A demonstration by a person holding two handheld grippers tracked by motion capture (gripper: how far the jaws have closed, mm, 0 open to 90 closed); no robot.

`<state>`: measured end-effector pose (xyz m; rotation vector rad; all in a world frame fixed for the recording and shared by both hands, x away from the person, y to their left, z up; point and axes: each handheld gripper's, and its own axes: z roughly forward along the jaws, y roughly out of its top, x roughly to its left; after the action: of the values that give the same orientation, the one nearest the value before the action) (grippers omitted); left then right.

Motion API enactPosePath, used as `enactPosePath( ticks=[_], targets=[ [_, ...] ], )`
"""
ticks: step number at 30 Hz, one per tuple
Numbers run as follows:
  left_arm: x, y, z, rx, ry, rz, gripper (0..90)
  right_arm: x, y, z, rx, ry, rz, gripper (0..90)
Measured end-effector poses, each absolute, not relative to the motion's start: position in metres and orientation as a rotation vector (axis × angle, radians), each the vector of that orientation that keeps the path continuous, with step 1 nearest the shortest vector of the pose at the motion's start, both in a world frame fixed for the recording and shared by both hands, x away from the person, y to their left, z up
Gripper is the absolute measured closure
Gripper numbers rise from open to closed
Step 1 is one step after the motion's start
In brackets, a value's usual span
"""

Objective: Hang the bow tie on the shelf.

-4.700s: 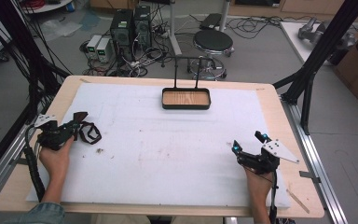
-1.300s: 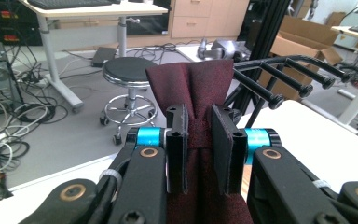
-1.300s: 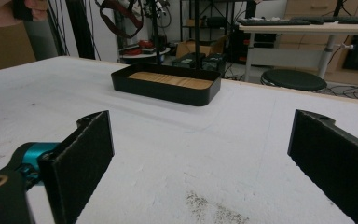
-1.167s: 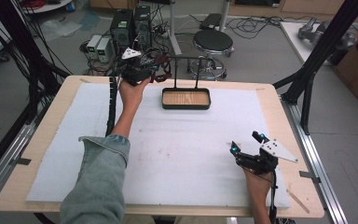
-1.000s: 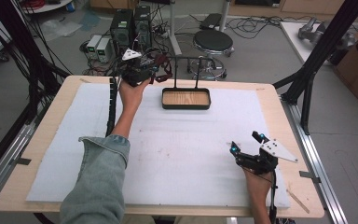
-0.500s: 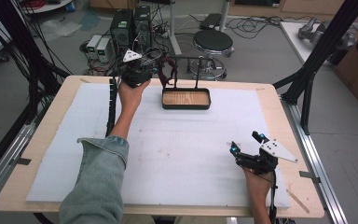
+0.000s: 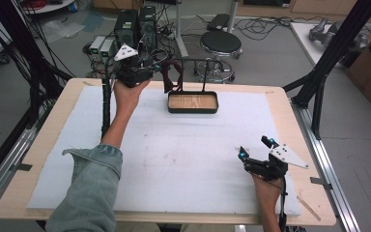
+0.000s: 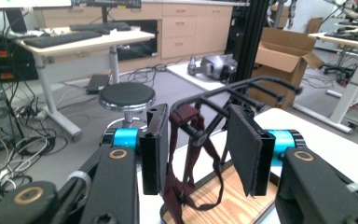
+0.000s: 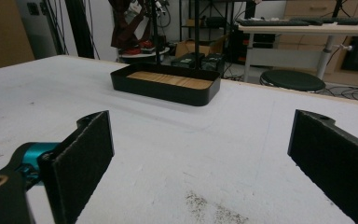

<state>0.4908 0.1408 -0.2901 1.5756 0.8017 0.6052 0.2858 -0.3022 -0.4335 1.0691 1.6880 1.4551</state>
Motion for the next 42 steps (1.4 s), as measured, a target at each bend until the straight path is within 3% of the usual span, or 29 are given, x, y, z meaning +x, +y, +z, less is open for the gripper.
enactPosePath(
  ticks=[11,21,30,42],
  targets=[
    [0.459,0.17,-0.263,1.518,0.755,0.635,46.5,0.286,-0.303,-0.433,1.061,1.686,1.448,5.7],
    [0.422,0.208,-0.25,1.482,0.711,0.671,42.0,0.286,-0.303,-0.434,1.073,1.684,1.443,5.7],
    [0.389,0.233,-0.25,1.455,0.736,0.685,31.3,0.286,-0.303,-0.434,1.082,1.683,1.438,5.7],
    [0.346,0.267,-0.265,1.477,0.776,0.77,28.3,0.286,-0.304,-0.434,1.087,1.675,1.443,5.7]
  ],
)
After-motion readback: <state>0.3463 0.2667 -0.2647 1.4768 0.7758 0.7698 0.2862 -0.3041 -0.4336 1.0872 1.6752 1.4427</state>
